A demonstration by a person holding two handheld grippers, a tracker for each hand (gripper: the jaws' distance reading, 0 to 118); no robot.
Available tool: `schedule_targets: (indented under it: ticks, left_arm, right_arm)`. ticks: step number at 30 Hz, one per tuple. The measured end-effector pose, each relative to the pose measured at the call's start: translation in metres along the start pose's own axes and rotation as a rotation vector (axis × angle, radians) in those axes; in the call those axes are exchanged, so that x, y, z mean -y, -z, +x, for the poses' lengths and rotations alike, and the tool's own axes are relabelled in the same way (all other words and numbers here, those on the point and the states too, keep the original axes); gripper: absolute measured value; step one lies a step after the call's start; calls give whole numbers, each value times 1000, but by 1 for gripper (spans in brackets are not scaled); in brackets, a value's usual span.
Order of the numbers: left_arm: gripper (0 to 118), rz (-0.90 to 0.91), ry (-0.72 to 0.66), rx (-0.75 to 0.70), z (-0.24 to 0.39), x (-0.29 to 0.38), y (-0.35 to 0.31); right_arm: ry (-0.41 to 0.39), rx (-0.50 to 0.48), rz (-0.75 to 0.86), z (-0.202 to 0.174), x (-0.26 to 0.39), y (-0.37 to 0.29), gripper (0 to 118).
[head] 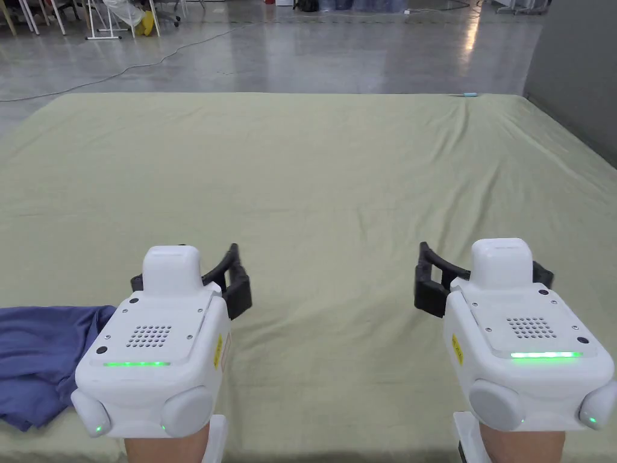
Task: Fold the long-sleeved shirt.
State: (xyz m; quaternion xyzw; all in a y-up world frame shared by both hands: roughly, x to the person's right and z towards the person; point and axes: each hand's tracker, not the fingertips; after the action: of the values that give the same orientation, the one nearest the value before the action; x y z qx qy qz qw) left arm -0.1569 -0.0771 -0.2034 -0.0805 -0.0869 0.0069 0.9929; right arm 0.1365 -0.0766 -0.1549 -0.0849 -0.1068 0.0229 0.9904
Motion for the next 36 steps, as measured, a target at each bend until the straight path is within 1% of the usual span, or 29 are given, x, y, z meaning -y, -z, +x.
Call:
schedule_targets:
  ticks: [1,2,3,4,7,9,10,11,12,13,15,16,18,19,20,22,23,25,28,33,36]
  left_arm:
    - [66,-5,3,2,0,0,1]
    - [102,-14,8,9,1,1,1]
    - [117,-13,8,19,0,2,-1]
    - [118,44,24,33,1,4,-3]
    - [118,53,46,13,4,11,-4]
    - [118,79,74,67,3,15,-3]
    - [118,86,104,70,5,17,-4]
    - [118,88,143,46,6,18,-5]
    - [118,80,166,32,8,18,-5]
    - [118,74,161,33,9,19,-6]
    - [118,63,135,63,6,18,-6]
    - [118,61,119,57,5,17,-6]
    - [118,58,78,15,5,17,-6]
    - [118,65,70,21,3,17,-7]
    - [118,73,56,26,0,16,-7]
    - [118,62,52,24,-1,15,-7]
    - [118,57,53,16,-1,15,-7]
    - [118,57,57,14,-2,14,-8]
    - [118,53,57,25,-3,14,-8]
    - [118,57,42,33,-5,14,-10]
    - [118,60,52,33,-3,15,-11]
  right_arm:
    - [-2,22,20,-2,2,-1,87]
    - [-2,30,32,-3,3,-2,101]
    - [-1,28,32,-3,2,-2,102]
    - [0,27,31,-3,2,-2,102]
    - [-4,31,28,-3,2,1,102]
    - [-18,75,43,-5,4,4,102]
    - [7,66,86,-4,6,5,102]
    - [41,55,129,-2,9,3,102]
    - [60,37,150,0,10,3,102]
    - [46,47,133,1,10,3,102]
    - [-14,106,40,-2,6,6,102]
    - [-15,99,16,-2,7,7,102]
    - [36,39,20,3,10,7,102]
    - [34,40,24,3,11,7,102]
    - [23,48,22,2,12,6,102]
    - [-31,56,19,-1,11,6,102]
    - [-43,55,20,-1,11,5,102]
    - [-35,48,24,-1,10,4,102]
    - [-1,38,33,-2,6,2,102]
    - [13,44,52,-1,3,0,102]
    - [8,49,55,-1,2,-1,102]
